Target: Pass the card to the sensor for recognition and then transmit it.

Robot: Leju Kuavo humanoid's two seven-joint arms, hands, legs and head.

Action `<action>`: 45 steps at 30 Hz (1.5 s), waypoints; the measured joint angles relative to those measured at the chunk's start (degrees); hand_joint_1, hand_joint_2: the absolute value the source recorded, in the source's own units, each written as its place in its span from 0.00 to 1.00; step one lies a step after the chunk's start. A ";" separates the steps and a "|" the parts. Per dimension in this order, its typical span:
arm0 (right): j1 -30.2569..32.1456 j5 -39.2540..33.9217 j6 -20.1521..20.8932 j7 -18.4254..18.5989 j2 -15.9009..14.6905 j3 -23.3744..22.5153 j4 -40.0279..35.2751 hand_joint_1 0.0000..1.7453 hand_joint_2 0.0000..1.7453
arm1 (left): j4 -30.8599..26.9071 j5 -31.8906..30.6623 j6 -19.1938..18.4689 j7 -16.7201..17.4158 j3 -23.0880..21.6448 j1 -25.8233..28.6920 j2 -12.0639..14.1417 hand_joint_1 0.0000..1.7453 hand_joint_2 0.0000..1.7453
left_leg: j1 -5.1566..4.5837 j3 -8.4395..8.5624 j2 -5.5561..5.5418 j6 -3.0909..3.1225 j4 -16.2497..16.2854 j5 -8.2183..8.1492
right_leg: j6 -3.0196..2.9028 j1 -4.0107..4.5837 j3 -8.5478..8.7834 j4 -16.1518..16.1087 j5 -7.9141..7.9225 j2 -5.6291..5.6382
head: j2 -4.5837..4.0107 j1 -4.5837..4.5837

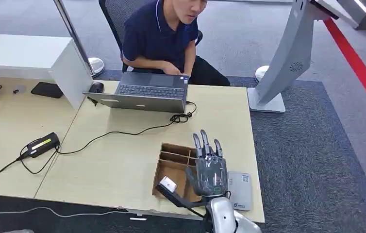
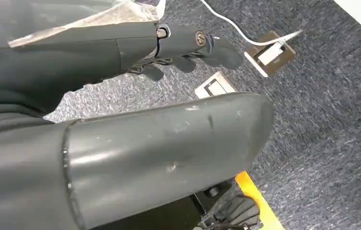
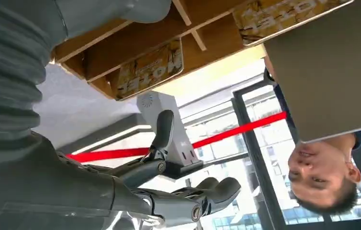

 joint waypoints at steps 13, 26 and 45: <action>1.54 1.88 0.85 0.00 -3.02 -3.61 -3.93 0.00 1.00 | 0.00 0.15 0.00 0.00 -1.60 -0.08 0.28 0.00 0.00 | -0.01 0.00 0.01 0.00 0.02 0.00 | 0.01 -0.01 0.01 0.00 0.00 0.00 | 0.00 0.00; 2.23 1.90 0.87 0.00 -4.33 -4.79 -5.53 0.00 1.00 | 0.00 0.15 0.00 0.00 -2.54 -0.12 0.46 0.00 0.00 | -0.01 0.00 0.00 0.00 0.01 0.00 | 0.01 -0.01 0.01 0.00 0.01 0.00 | 0.00 0.02; 4.90 6.82 10.97 0.00 -3.74 -8.09 -11.89 0.00 1.00 | 0.00 0.15 0.24 0.00 -2.82 -0.13 0.48 0.00 0.00 | 0.00 0.00 0.01 0.00 0.01 0.00 | 0.01 0.00 0.02 0.00 0.01 0.01 | 0.00 0.00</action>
